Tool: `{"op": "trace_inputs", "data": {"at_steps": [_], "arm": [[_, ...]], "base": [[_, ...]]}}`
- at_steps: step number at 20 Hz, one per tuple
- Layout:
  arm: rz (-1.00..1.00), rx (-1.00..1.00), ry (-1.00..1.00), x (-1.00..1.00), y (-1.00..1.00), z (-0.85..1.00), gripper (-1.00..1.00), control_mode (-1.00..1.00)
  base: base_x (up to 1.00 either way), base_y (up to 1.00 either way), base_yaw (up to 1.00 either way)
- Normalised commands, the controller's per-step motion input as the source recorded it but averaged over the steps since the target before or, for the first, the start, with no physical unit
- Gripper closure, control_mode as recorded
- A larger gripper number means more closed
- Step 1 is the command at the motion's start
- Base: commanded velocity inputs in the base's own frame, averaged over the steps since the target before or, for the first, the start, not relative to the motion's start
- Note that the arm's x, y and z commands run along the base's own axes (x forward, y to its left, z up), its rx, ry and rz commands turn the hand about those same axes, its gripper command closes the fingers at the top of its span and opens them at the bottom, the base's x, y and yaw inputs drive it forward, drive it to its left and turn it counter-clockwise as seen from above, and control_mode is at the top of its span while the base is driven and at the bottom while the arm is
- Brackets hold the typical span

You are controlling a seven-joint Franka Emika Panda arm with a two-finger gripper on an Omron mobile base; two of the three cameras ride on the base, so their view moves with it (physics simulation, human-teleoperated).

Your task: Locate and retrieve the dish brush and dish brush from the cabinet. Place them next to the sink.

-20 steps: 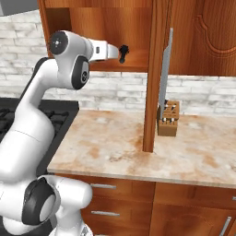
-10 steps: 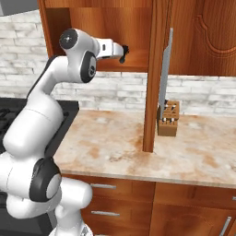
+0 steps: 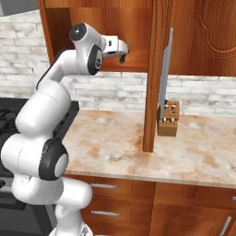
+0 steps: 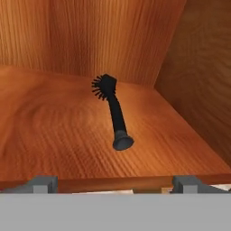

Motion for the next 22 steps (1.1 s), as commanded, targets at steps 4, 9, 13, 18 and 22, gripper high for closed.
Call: {"op": "trace_inputs", "data": {"at_steps": [4,9,13,18,22], "arm": [[0.00,0.00,0.03,0.40,-0.17,-0.07,-1.00,-1.00],[0.00,0.01,0.00,0.36,-0.08,-0.15,-1.00,-1.00],[0.00,0.05,0.00,0.36,0.00,-0.29,-1.00,-1.00],[0.00,0.01,0.00,0.51,0.00,-0.09,-1.00,-1.00],[0.03,-0.01,0.02,0.52,-0.05,0.00,-1.00,-1.00]], "base": [[0.00,0.00,0.00],[0.00,0.00,0.00],[0.00,0.00,0.00],[0.00,0.00,0.00],[0.00,0.00,0.00]]}}
